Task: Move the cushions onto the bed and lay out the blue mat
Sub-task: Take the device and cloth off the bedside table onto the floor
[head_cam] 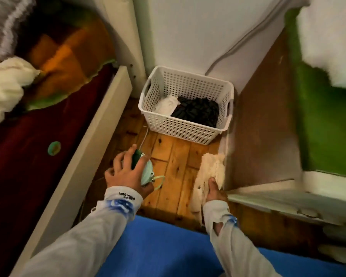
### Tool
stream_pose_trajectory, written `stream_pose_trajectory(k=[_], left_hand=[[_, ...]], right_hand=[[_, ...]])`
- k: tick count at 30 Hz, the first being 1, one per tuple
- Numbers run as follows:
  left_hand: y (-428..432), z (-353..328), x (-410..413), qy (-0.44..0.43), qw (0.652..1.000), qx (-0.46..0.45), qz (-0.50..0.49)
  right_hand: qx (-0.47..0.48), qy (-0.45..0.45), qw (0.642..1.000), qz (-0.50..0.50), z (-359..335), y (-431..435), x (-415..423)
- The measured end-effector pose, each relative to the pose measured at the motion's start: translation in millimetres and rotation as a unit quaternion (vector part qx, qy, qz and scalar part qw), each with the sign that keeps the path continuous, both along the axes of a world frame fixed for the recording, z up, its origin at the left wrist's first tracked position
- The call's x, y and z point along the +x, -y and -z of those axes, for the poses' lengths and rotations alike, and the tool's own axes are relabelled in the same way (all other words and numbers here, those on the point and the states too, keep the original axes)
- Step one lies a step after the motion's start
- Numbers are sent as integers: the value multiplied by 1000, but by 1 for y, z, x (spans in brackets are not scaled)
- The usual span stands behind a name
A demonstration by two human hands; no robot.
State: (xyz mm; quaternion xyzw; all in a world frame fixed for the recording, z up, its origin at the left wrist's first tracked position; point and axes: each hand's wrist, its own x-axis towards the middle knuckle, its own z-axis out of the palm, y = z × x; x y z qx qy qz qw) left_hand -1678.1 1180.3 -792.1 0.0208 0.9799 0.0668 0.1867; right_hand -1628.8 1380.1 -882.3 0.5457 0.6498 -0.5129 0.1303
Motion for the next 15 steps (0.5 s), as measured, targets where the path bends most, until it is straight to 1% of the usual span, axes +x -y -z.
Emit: stream_pose_trajectory(k=[1,2,3,5,6,7,8,9,11,13,14,15], left_hand=[[3,23,0,10,1000,-4,8],[9,55,-2,9,1000,0,15],[12,75,-3,6,1000,-10,26],[24,122,-8,21,999,-13,35],[28,132,-11,30,999,-16,39],[34,152,-13,32,998,-24,46],[38,162,-13,37,997,-34,52],[44,178,-15,31,997,-35,55],[51,194,-18,27,995,-51,77],[58,209,-18,13,996,-53,74],[59,214,-18,5,996,-50,75],[60,218,-19,0,996,-36,76]], right_hand=[[23,7,1000,2,22,3,-2],[61,6,998,-23,51,7,-7],[101,10,993,-60,71,11,-10],[127,3,986,-112,118,34,-18],[135,9,975,-177,135,44,-21],[135,31,956,-258,153,56,-23],[156,46,933,-322,166,64,-25],[172,53,917,-357,184,73,-27],[221,36,887,-403,208,77,-28],[287,35,832,-474,227,74,-23],[303,36,812,-498,233,70,-23],[311,34,803,-508,238,67,-22]])
